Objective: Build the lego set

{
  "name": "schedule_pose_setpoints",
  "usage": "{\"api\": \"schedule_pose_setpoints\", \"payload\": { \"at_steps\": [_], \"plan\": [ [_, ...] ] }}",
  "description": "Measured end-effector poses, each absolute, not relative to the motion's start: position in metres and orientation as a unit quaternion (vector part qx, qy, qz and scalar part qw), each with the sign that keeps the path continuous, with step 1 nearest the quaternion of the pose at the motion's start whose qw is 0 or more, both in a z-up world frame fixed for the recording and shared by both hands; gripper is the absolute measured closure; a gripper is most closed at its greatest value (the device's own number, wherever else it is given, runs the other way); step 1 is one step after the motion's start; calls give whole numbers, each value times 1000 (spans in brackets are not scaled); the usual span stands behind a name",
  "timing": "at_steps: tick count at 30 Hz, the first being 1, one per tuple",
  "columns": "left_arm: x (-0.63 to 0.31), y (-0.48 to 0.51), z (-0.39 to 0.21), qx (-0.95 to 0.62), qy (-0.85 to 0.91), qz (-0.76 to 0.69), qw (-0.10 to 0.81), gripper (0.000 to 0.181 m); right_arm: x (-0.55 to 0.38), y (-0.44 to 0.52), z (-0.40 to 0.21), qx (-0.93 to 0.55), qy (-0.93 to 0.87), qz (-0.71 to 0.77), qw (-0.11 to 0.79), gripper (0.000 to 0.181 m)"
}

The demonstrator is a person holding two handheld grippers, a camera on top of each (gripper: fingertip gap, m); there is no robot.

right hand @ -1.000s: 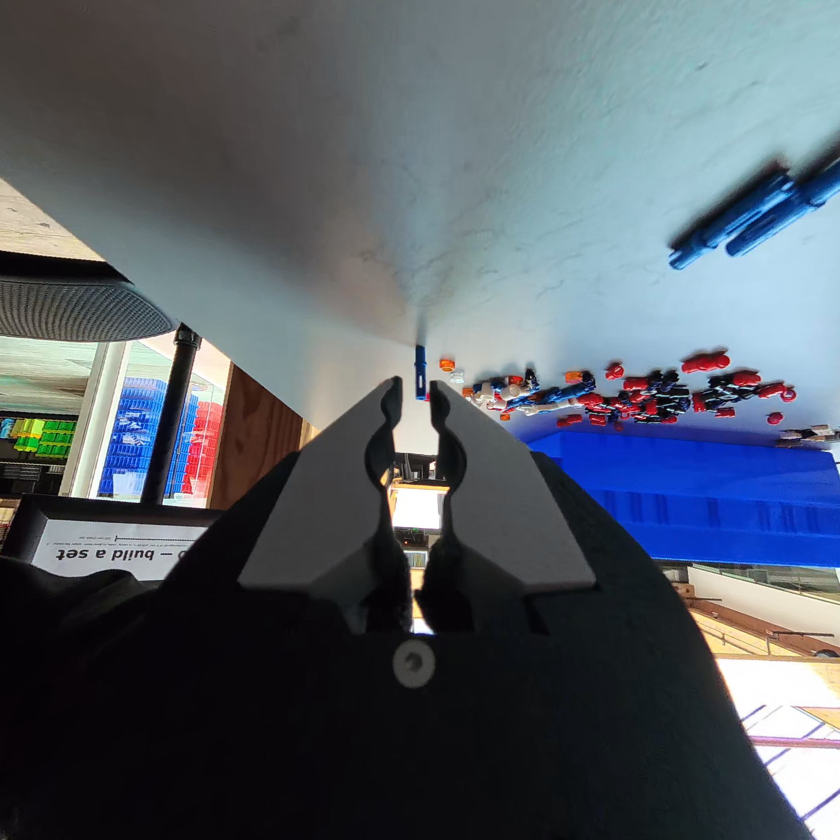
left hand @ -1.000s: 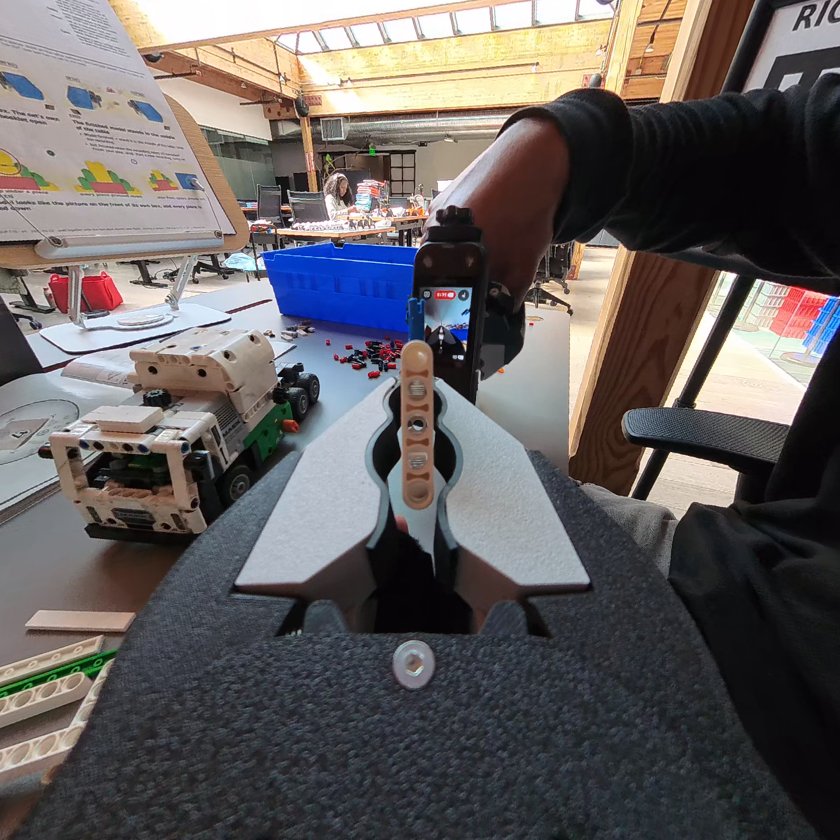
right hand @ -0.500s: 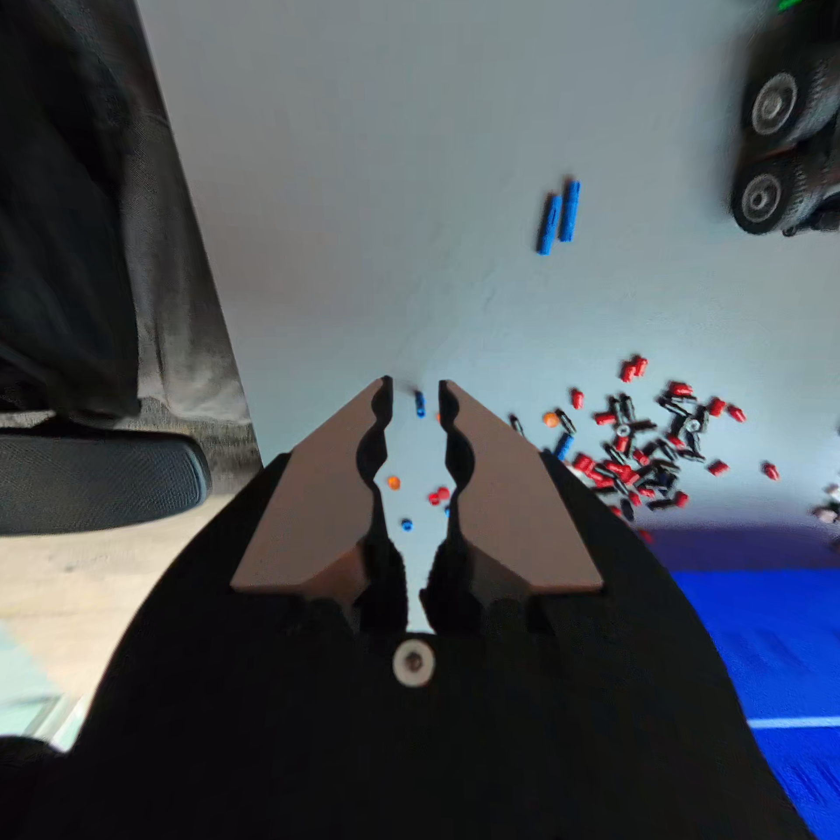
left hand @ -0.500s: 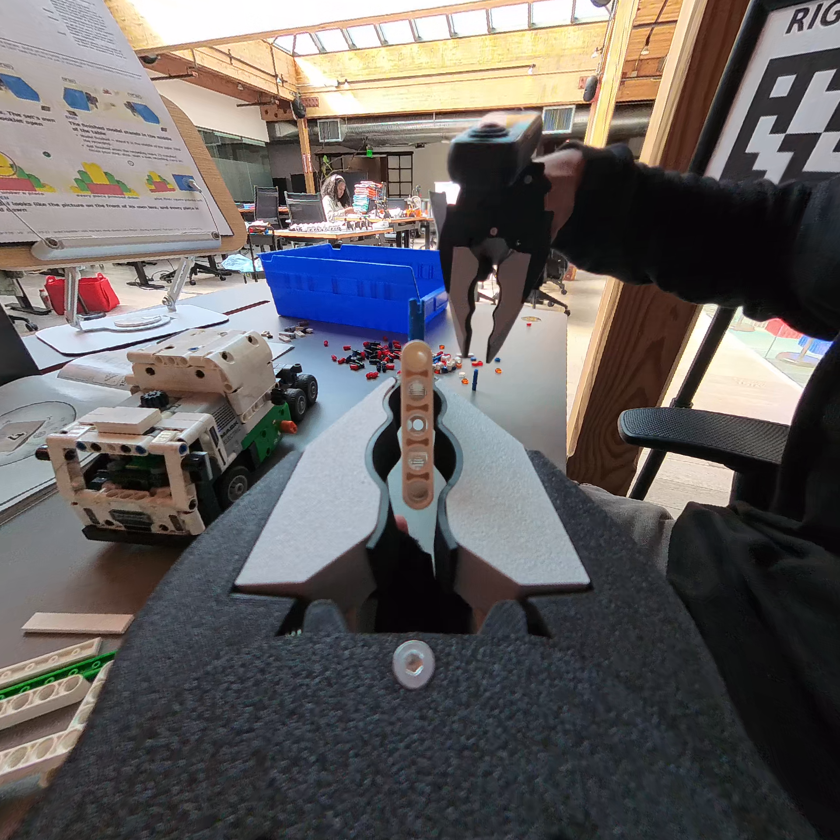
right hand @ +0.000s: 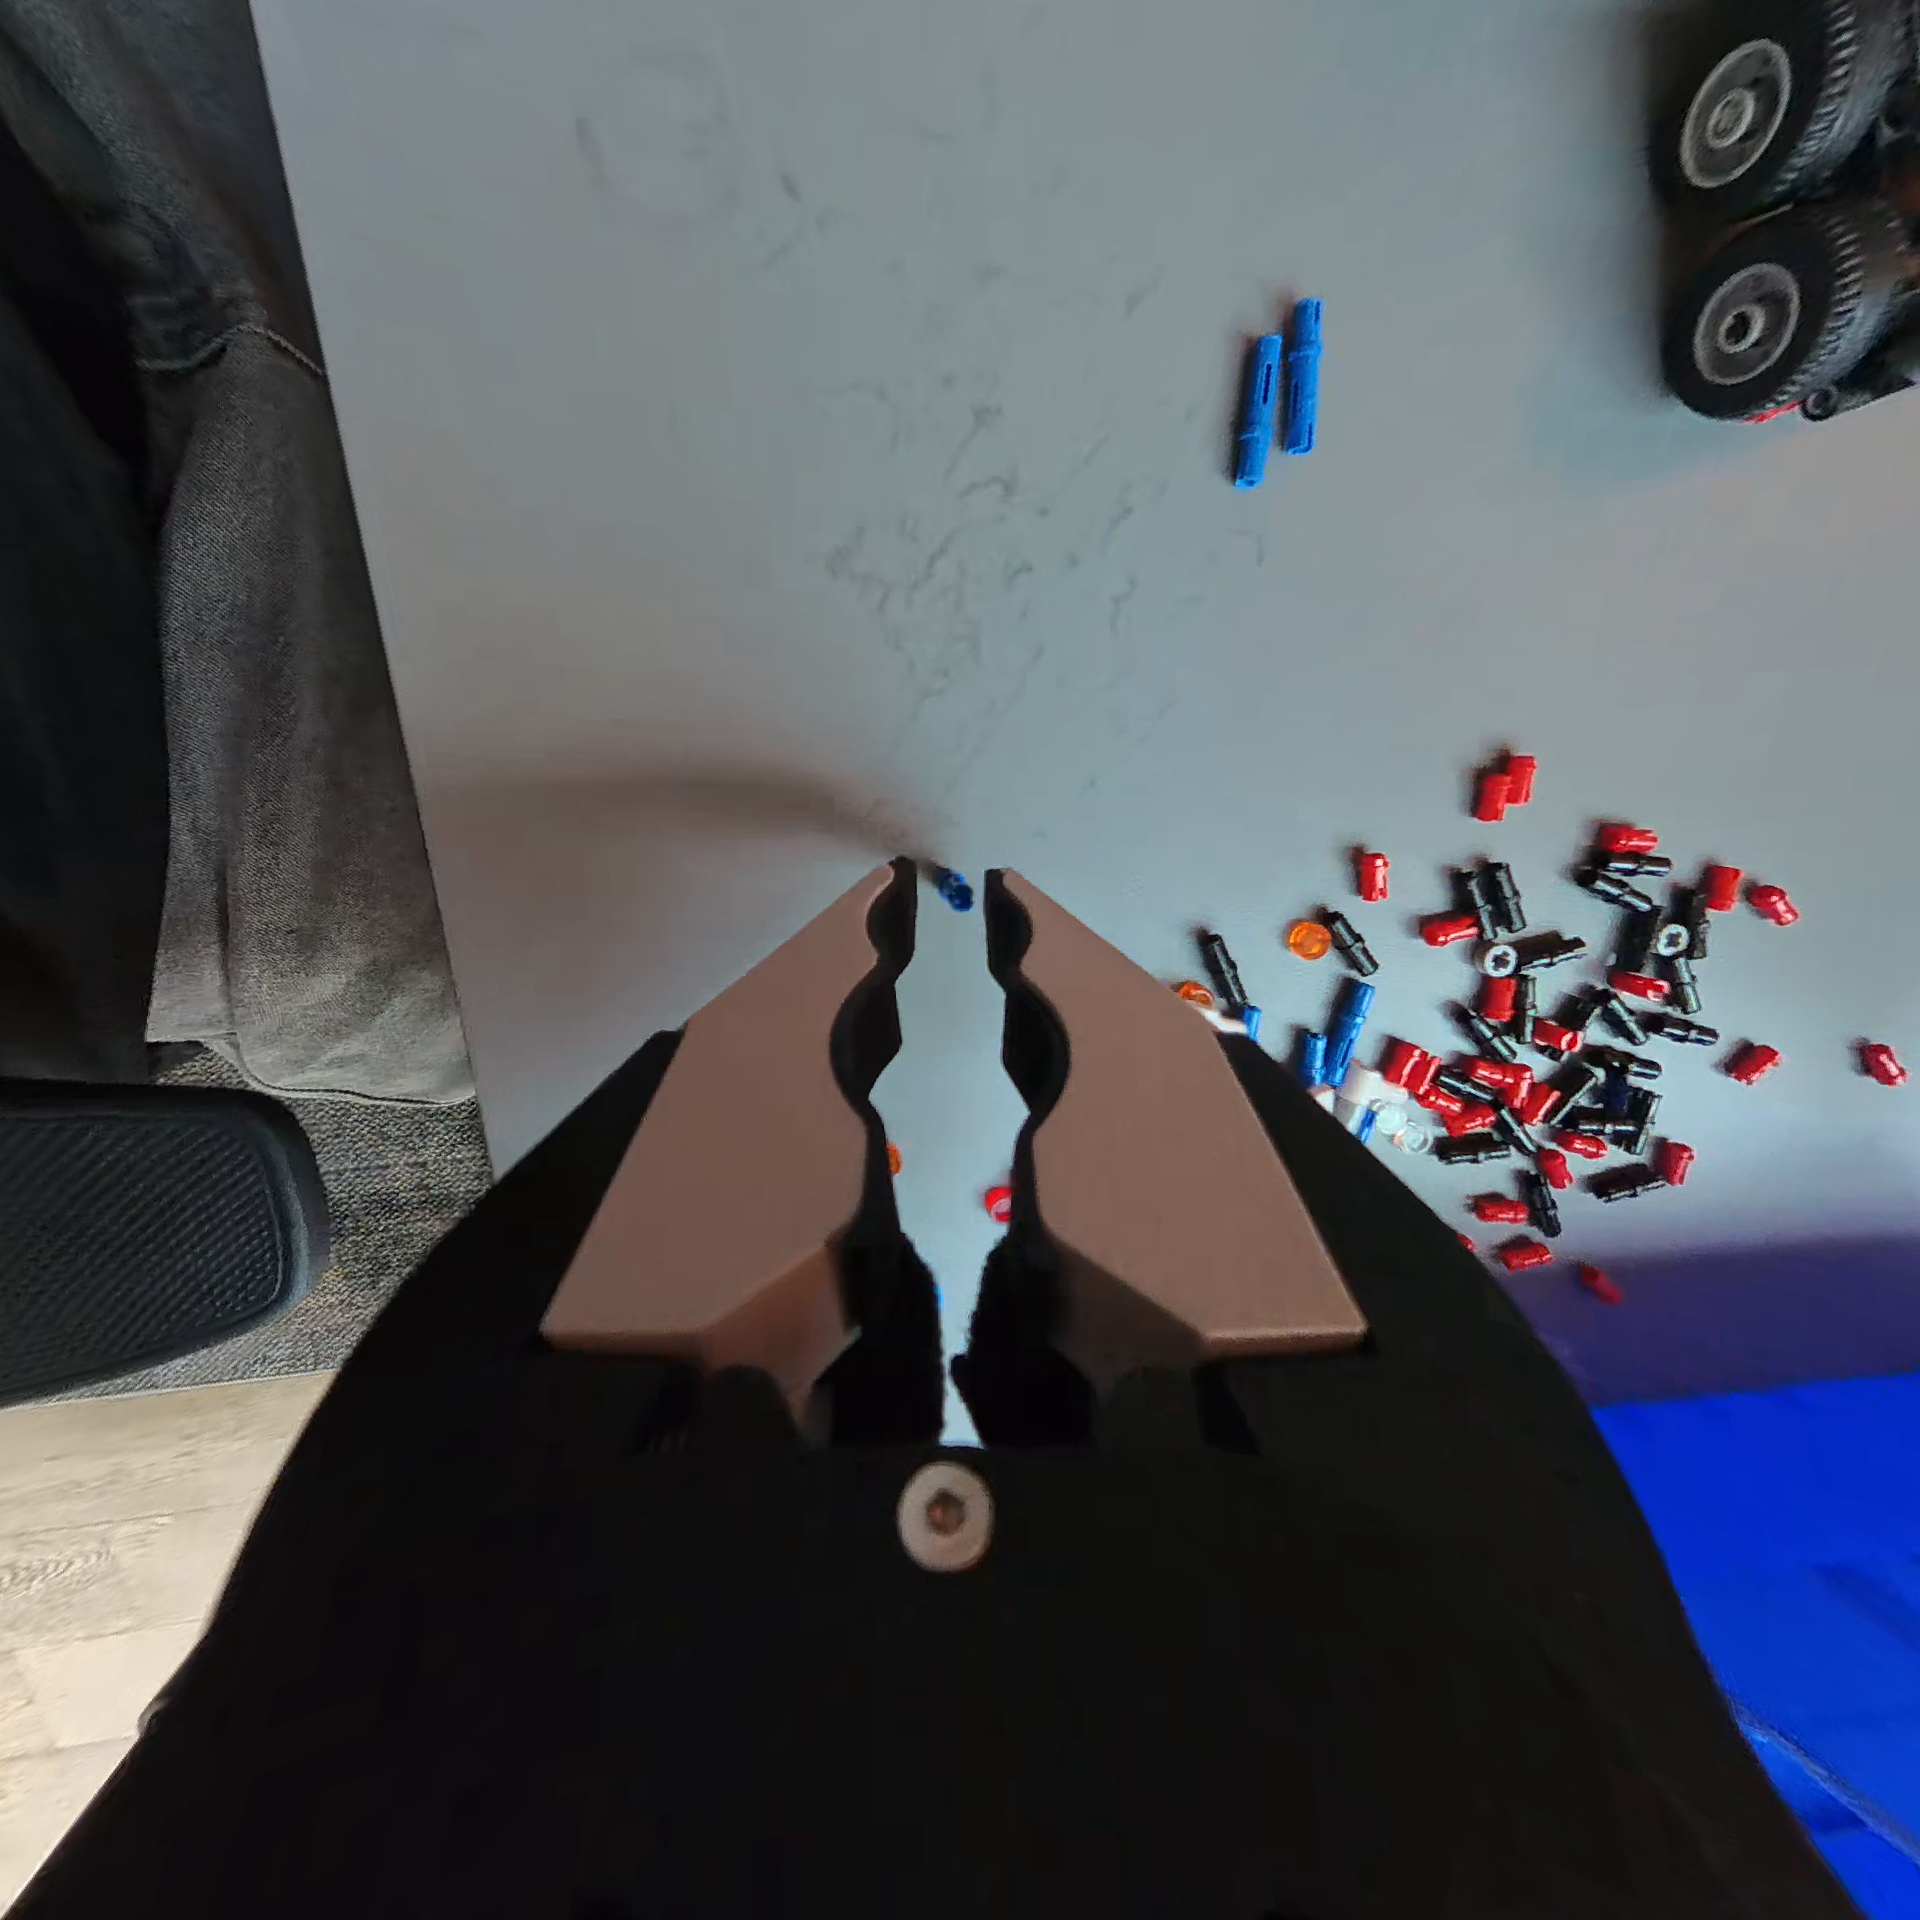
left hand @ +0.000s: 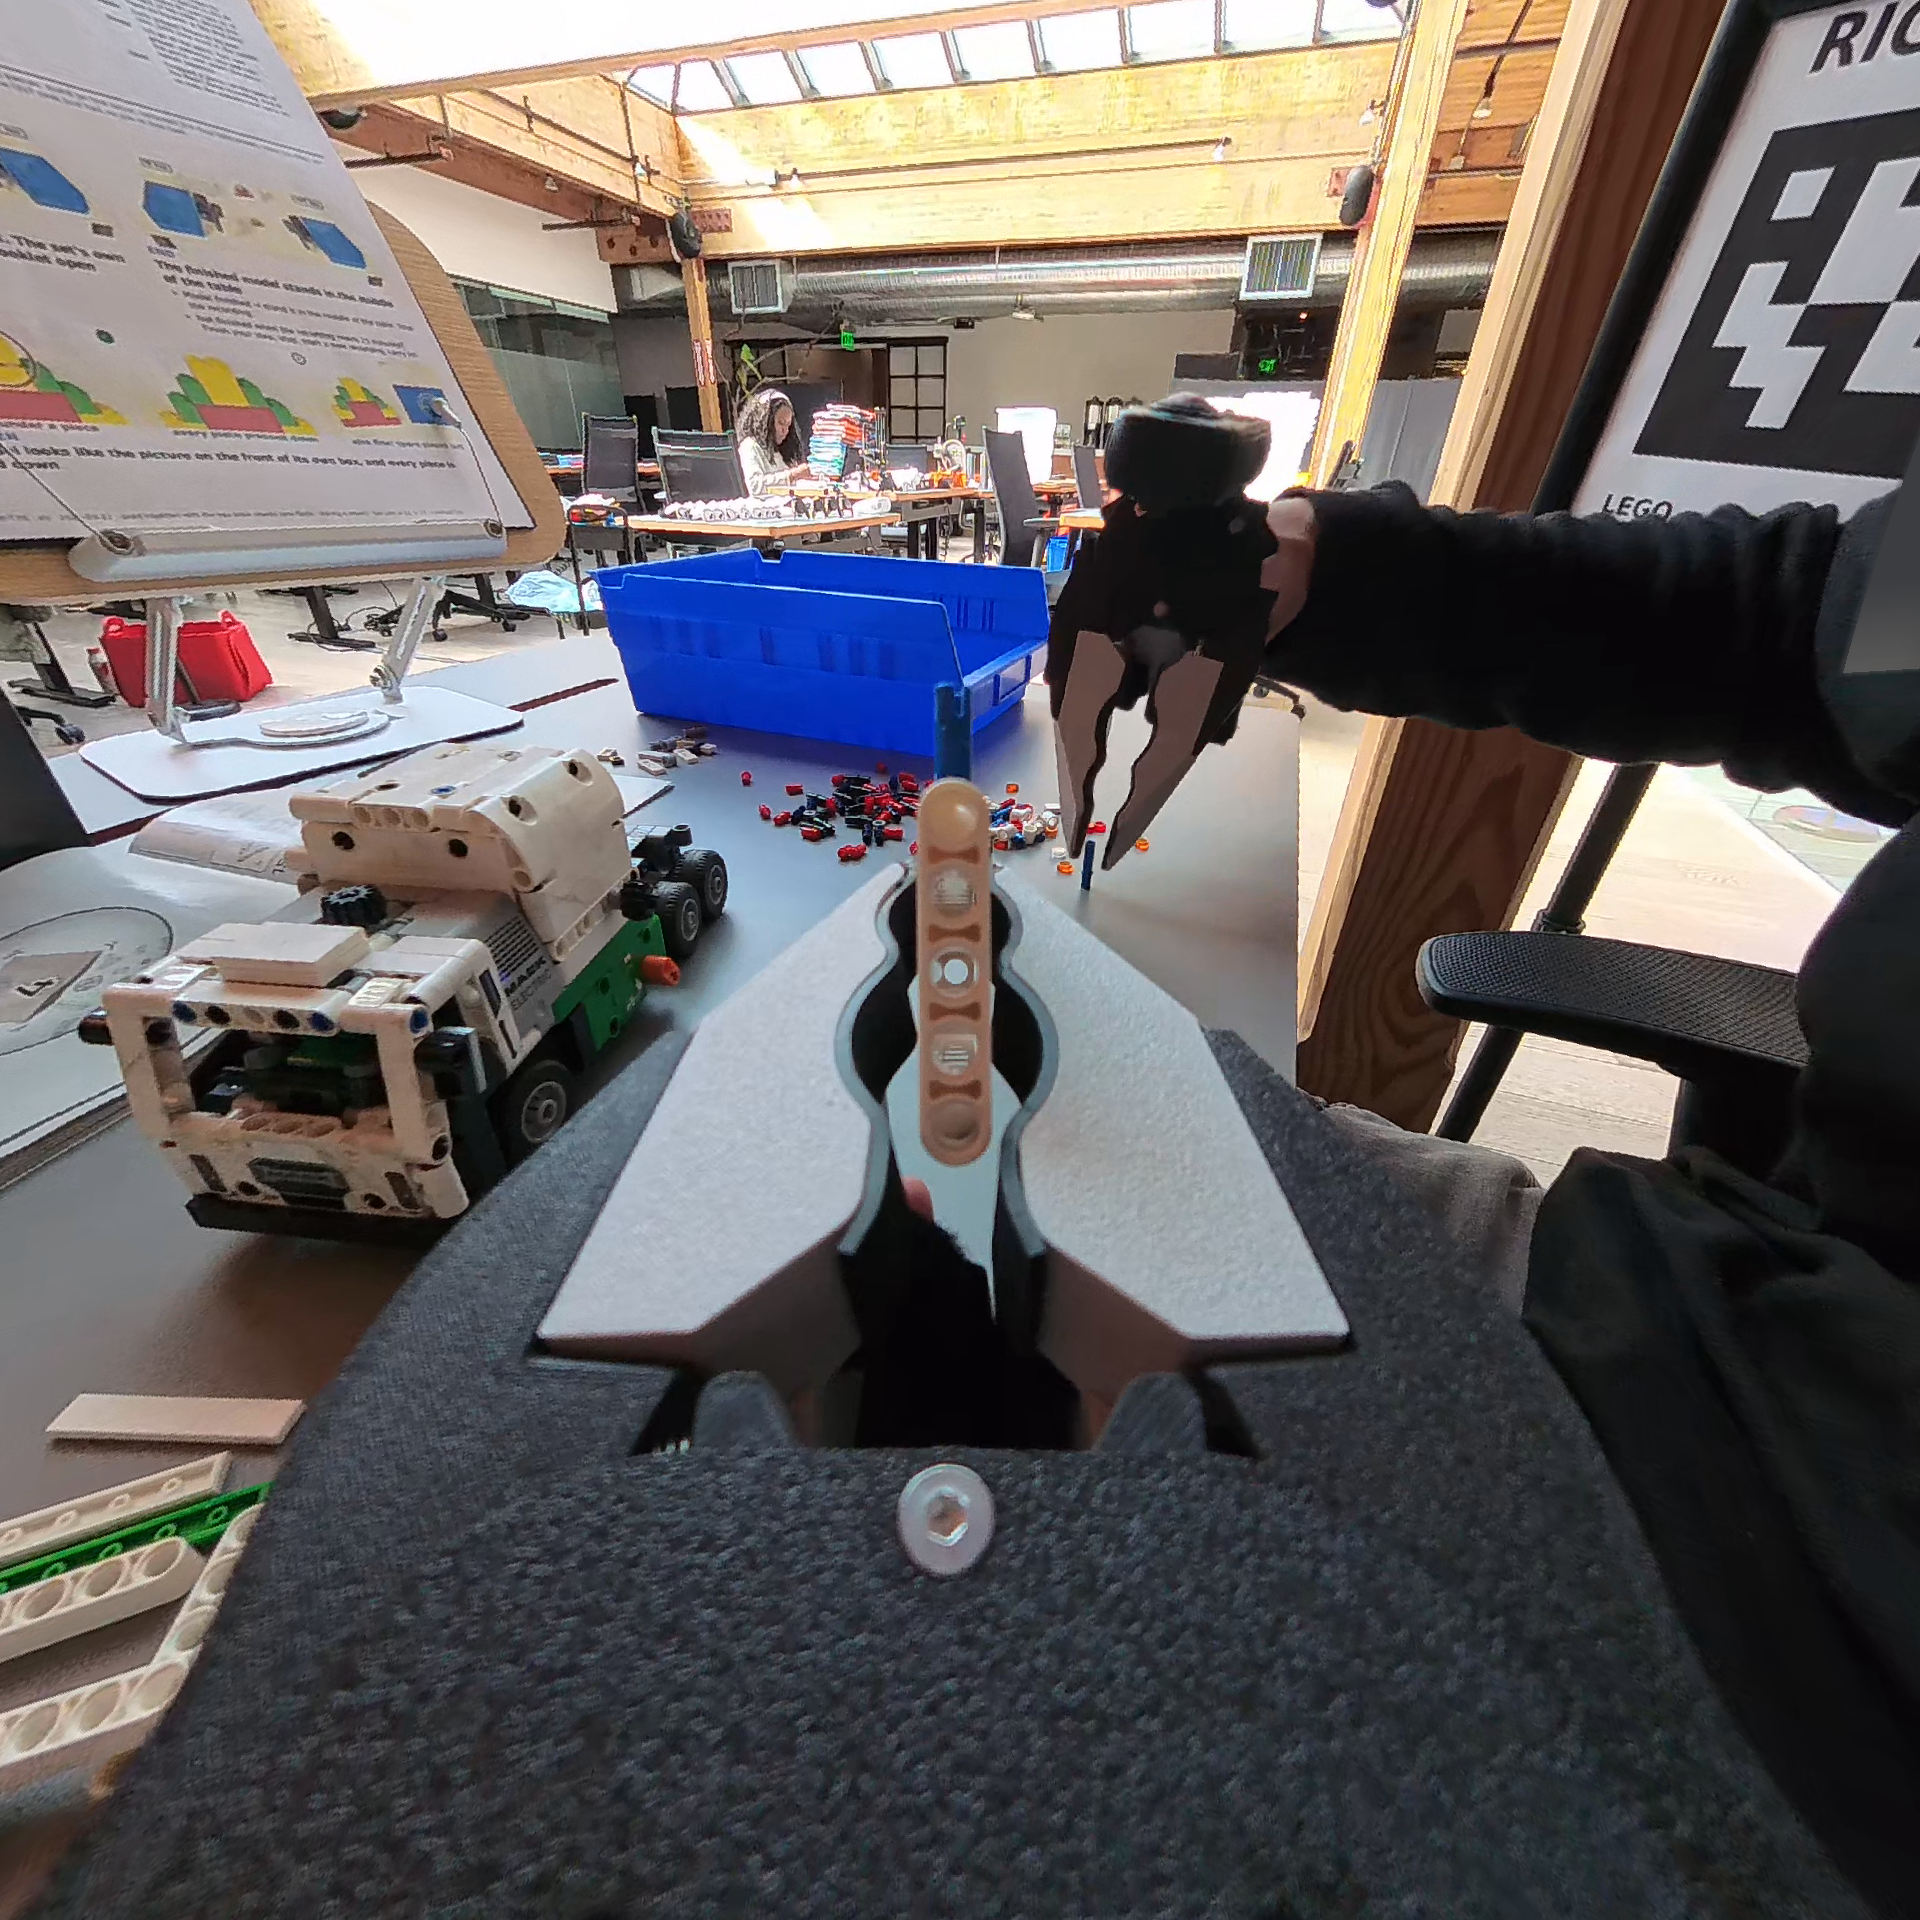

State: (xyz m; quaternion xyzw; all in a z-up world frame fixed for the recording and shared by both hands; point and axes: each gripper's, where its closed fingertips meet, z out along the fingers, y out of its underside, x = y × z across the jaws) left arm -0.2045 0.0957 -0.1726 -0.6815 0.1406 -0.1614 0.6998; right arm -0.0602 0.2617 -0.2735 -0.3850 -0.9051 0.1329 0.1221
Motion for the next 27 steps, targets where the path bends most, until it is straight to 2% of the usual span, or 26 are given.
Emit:
{"api": "schedule_pose_setpoints", "payload": {
  "at_steps": [5,22,24,27],
  "plan": [
    [-205,95,-172,-681,140,-161,701,175,-61,261,-278,-381,-909,130,107,176],
    [-205,95,-173,-681,141,-160,700,175,-58,264,-280,-382,-912,114,94,177],
    [-204,95,-172,-680,142,-160,701,175,-63,261,-275,-379,-911,118,110,177],
    [-203,94,-171,-676,147,-161,704,175,-93,220,-231,-365,-889,221,167,178]
  ]
}}
